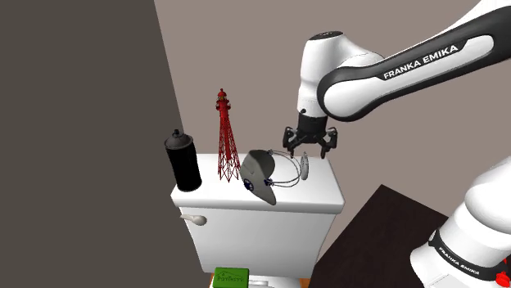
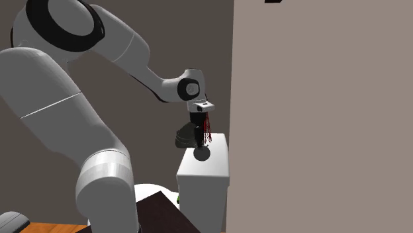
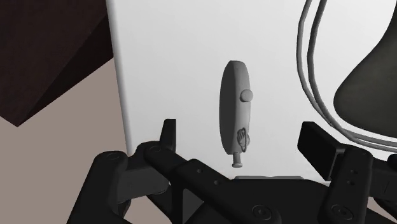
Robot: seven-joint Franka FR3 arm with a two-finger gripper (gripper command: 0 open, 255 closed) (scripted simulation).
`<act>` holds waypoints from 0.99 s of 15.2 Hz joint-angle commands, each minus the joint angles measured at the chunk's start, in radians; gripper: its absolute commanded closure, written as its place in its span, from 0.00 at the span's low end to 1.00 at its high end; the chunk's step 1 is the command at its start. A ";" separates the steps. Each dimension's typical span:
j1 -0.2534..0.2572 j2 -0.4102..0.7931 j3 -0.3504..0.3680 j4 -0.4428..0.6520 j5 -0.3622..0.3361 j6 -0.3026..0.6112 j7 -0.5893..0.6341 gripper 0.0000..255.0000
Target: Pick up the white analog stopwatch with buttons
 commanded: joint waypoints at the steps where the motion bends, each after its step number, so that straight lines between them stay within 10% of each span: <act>1: -0.004 0.018 0.009 -0.014 -0.005 0.031 0.010 0.00; 5: -0.008 0.040 0.019 -0.033 -0.012 0.071 0.020 0.00; 6: -0.007 0.039 0.019 -0.031 -0.011 0.067 0.020 1.00; 15: -0.008 0.040 0.019 -0.033 -0.012 0.071 0.020 1.00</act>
